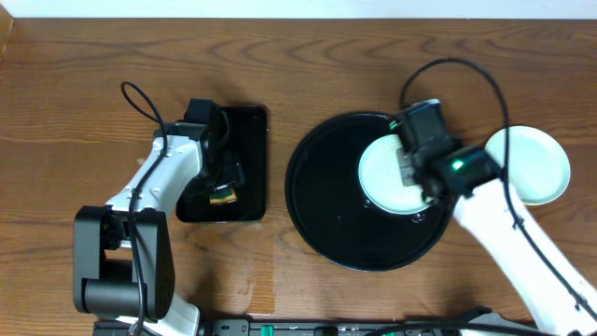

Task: Clean dirty plates on tray and stack at the side
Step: 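Drag the mint plate right toward the tray edge with the right gripper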

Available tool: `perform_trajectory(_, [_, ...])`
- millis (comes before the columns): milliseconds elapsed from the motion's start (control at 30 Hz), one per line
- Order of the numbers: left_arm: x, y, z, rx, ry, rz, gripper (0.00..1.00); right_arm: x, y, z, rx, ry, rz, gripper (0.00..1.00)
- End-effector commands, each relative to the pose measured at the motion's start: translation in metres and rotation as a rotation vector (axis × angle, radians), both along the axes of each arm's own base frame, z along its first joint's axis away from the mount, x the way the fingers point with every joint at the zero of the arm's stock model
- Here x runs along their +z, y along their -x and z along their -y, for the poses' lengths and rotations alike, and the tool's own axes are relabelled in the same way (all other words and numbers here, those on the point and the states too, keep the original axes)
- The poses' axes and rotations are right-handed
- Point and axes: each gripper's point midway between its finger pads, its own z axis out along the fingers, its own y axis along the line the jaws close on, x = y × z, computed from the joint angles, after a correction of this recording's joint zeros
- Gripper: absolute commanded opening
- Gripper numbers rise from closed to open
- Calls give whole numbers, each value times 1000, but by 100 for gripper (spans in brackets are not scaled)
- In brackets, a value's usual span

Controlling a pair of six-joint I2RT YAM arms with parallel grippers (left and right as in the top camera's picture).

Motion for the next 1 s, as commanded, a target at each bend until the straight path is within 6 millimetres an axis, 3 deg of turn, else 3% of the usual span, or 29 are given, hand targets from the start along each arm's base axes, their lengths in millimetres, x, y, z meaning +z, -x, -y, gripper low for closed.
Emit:
perform_trajectory(0, [0,1,-1,0,-2,-4,82,-49,8,7,-118,-241,-193,5])
perform_trajectory(167, [0,1,-1,0,-2,-4,82,-93,10,26,-235,-480,-374,18])
perform_trajectory(267, [0,1,-1,0,-2,-4,82,-110,4,32,-244,-583,-421,31])
perform_trajectory(433, [0,1,-1,0,-2,-4,82,-135,4,55,-332,-612,-464,34])
perform_trajectory(800, [0,1,-1,0,-2,-4,83,-175,-2,41,-295,-618,-529,15])
perform_trajectory(900, [0,1,-1,0,-2,-4,82,-180,-5,39,-282,-601,-522,1])
perform_trajectory(967, [0,1,-1,0,-2,-4,83,-177,-7,38,-273,-591,-510,1])
